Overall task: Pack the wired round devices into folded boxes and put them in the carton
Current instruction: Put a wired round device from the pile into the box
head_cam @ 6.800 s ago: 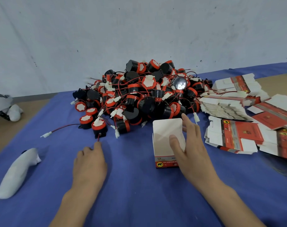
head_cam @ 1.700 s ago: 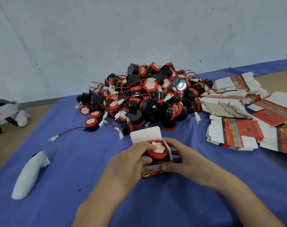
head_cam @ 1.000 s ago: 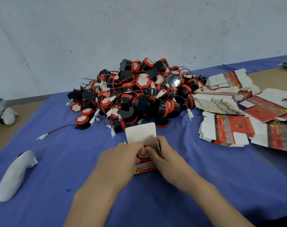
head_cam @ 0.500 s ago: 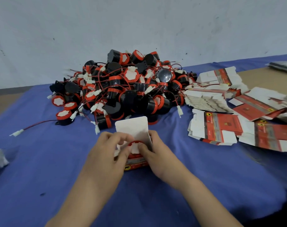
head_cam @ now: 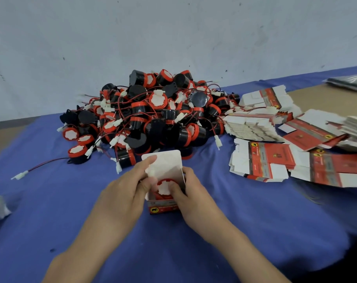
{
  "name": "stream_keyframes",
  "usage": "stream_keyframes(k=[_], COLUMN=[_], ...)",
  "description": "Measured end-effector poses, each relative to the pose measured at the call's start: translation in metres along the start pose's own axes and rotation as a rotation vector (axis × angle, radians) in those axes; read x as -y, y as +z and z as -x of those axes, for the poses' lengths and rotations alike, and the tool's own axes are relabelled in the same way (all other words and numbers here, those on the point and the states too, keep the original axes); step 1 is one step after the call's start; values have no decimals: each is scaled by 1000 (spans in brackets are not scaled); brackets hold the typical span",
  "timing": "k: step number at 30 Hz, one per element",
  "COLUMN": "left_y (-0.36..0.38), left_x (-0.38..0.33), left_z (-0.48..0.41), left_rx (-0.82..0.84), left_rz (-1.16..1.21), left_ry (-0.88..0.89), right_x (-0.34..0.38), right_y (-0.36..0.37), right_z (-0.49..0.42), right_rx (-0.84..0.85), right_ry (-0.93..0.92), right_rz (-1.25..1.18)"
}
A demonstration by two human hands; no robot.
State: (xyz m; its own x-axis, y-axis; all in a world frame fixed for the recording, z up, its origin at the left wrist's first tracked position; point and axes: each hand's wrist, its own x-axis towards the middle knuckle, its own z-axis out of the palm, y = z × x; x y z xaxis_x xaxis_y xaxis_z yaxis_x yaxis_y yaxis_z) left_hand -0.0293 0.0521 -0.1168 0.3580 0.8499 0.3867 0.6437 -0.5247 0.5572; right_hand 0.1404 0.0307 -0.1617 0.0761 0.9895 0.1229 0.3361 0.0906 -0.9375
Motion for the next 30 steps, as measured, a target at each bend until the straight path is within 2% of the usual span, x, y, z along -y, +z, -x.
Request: stream_keyframes(k=[6, 13, 21, 25, 30], left_y=[2, 9, 8, 5, -1], left_x=[8, 1, 8, 19, 25], left_z=[2, 5, 0, -2, 0], left_rx=[-14, -124, -199, -161, -106], left_rz=[-191, -214, -198, -85, -21], left_ry=[-2, 117, 89, 19, 28], right_x=[-1, -1, -1, -2, -4], right_y=[2, 3, 3, 3, 3], right_z=[0, 3, 3, 2, 2], right_rx=[-17, -38, -34, -35, -39], right_ry=[-7, -3, 11, 15, 12], right_rz=[-25, 7, -7, -2, 6])
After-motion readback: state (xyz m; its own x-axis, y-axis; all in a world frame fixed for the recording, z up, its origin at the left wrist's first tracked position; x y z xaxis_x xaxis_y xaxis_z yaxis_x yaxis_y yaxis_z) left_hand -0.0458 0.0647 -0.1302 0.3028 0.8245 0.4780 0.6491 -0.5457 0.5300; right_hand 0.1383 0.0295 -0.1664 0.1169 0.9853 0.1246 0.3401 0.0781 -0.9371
